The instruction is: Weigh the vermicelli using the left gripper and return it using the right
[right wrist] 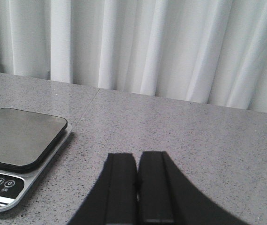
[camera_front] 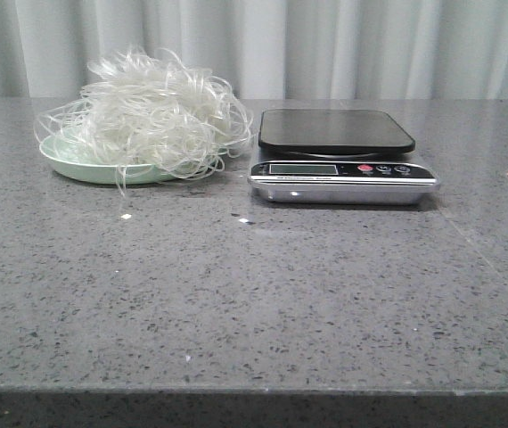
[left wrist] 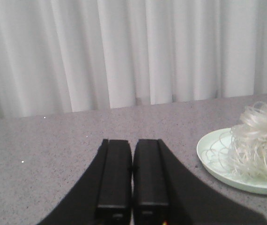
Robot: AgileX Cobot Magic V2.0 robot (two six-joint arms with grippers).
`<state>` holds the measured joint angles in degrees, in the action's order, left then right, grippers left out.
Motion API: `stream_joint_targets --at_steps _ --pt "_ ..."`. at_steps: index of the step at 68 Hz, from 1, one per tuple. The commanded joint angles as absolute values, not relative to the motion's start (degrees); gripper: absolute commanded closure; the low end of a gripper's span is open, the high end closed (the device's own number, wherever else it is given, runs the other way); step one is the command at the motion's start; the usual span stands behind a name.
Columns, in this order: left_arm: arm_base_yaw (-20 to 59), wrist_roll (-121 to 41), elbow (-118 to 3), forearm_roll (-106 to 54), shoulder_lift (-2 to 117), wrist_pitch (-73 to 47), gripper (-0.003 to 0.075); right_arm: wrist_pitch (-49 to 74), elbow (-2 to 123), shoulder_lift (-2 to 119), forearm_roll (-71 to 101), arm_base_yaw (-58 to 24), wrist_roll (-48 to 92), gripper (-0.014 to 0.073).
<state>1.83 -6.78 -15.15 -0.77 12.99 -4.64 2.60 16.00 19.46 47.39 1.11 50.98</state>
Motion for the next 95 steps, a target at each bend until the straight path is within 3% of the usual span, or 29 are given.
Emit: stream_joint_targets --at_steps 1,21,88,95 --pt "1.6 -6.0 -11.8 -0.4 9.8 -1.0 0.0584 0.0 17.5 19.8 47.2 1.4 51.5 0.0443" --pt "1.6 -5.8 0.7 -0.4 -1.8 -1.0 0.0584 0.0 17.5 19.8 47.3 1.4 51.5 0.0443" --pt "1.6 -5.8 0.6 -0.5 -1.4 -3.5 0.0584 0.0 17.5 20.0 47.3 1.4 51.5 0.0443" --pt "1.6 -5.8 0.6 -0.5 -1.4 -3.5 0.0584 -5.0 17.5 20.0 47.7 1.4 51.5 0.0443"
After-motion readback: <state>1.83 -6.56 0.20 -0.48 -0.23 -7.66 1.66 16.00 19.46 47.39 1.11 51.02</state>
